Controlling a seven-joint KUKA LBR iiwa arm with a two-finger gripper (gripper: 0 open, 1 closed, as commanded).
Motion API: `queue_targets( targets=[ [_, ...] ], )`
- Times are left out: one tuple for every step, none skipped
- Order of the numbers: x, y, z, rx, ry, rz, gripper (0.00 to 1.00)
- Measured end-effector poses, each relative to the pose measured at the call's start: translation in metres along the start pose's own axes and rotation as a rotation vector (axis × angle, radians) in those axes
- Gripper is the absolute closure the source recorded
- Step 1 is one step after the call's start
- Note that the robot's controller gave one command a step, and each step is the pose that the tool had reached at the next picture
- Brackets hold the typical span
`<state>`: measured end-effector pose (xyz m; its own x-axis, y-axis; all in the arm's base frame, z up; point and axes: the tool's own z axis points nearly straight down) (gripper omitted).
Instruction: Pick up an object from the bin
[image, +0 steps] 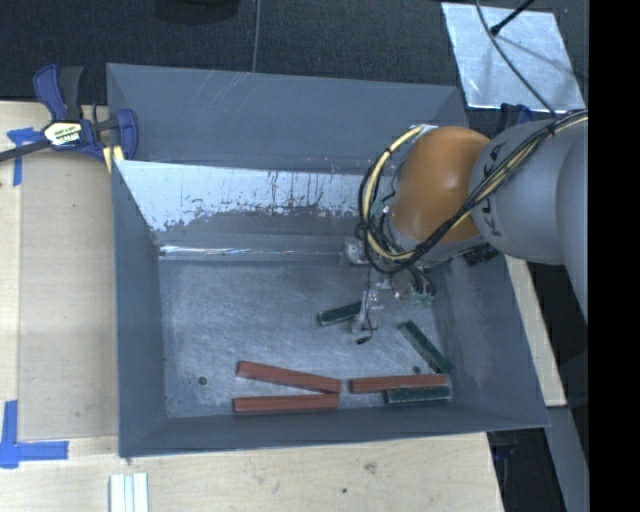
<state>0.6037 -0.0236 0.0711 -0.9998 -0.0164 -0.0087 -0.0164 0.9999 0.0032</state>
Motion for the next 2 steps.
queue_targets(
  targets=[
    [0.001, -0.005, -0.001, 0.003, 0.002, 0.005, 1.0],
    [0.023, 0.009, -0.144, 0.004, -0.003, -0.041, 1.0]
  ],
)
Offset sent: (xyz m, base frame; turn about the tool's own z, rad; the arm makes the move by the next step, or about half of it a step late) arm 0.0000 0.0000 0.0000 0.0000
